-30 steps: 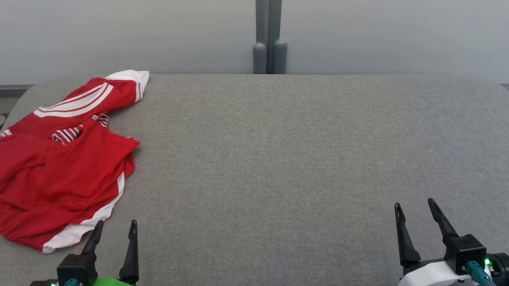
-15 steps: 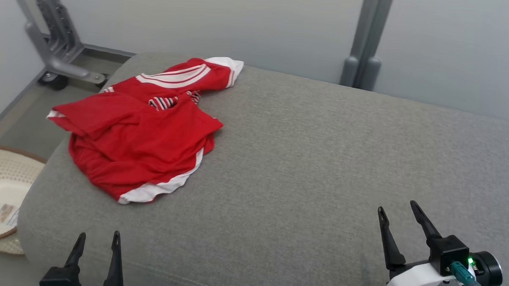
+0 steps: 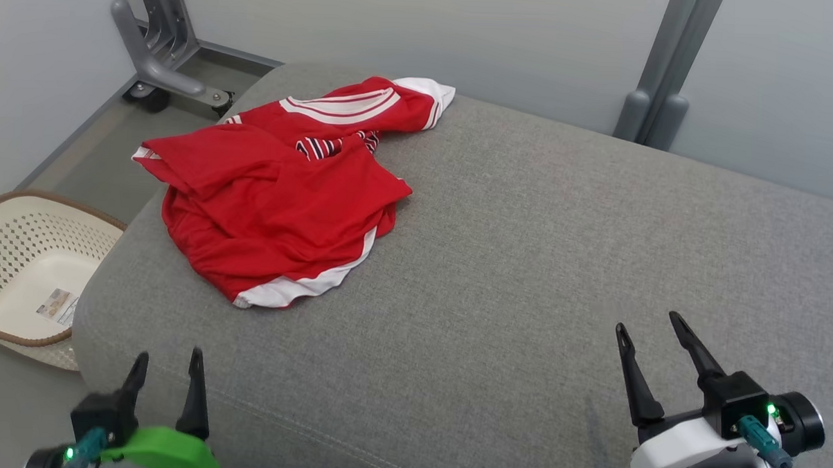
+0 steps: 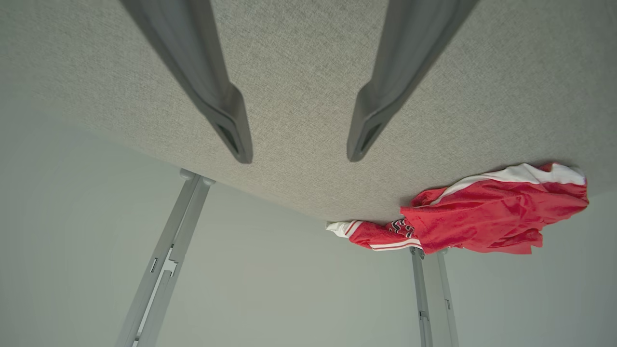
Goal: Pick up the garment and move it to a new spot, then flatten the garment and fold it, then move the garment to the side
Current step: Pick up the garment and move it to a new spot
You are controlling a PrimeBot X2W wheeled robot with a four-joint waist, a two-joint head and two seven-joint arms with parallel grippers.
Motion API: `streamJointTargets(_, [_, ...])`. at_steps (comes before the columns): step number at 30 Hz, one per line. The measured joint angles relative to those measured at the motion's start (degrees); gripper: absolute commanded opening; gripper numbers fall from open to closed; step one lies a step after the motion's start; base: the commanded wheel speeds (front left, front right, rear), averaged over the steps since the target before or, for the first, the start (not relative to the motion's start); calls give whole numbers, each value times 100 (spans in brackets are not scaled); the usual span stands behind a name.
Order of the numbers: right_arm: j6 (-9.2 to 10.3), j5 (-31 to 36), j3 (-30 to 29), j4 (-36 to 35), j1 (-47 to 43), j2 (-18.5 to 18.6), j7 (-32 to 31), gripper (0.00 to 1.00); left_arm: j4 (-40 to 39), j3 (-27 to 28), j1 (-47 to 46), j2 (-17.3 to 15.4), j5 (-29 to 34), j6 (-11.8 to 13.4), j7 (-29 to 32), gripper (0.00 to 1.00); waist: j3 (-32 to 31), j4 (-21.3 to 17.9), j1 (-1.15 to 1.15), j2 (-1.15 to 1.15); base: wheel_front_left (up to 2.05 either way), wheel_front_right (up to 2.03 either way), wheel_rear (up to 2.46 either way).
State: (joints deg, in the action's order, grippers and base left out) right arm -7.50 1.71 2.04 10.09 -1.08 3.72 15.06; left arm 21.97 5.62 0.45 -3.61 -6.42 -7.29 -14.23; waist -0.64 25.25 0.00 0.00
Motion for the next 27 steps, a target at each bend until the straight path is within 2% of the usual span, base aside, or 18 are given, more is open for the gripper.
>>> streamJointTargets(2, [0,15,14,-48,101,88,0,100,185,-18,-429,-10,-62,0,200,100,121,-11,0,0,0,0,0])
streamJointTargets(10, [-1,56,253,-168,736,479,0,100,1204,-126,-2399,-119,-659,-9,1797,100,877,-130,0,0,0,0,0])
streamJointTargets(14, [-1,62,412,-182,1026,593,0,100,1860,-148,-3157,-281,-850,-9,2387,100,1315,-235,0,0,0,0,0])
streamJointTargets(17, [-2,56,479,-179,1187,620,1,100,2398,-118,-3524,-404,-926,-8,2636,100,1628,-346,0,0,0,0,0])
streamJointTargets(22, [-2,42,463,-175,1249,631,0,100,3141,-140,-3881,-544,-920,49,2717,100,2028,-605,0,0,0,0,0])
streamJointTargets(23, [-2,42,443,-172,1248,631,1,100,3259,-159,-3911,-573,-904,60,2695,97,2078,-670,0,0,0,0,0])
streamJointTargets(24, [-1,42,420,-171,1247,632,1,100,3368,-155,-3960,-610,-905,67,2682,44,2121,-734,0,0,0,0,0])
streamJointTargets(25, [-2,40,399,-168,1238,622,0,100,3565,-153,-4057,-666,-925,66,2711,0,2191,-852,0,0,0,0,0])
streamJointTargets(27, [-2,33,370,-152,1216,611,0,100,3665,-231,-4120,-715,-917,52,2698,0,2238,-947,0,0,0,0,0])
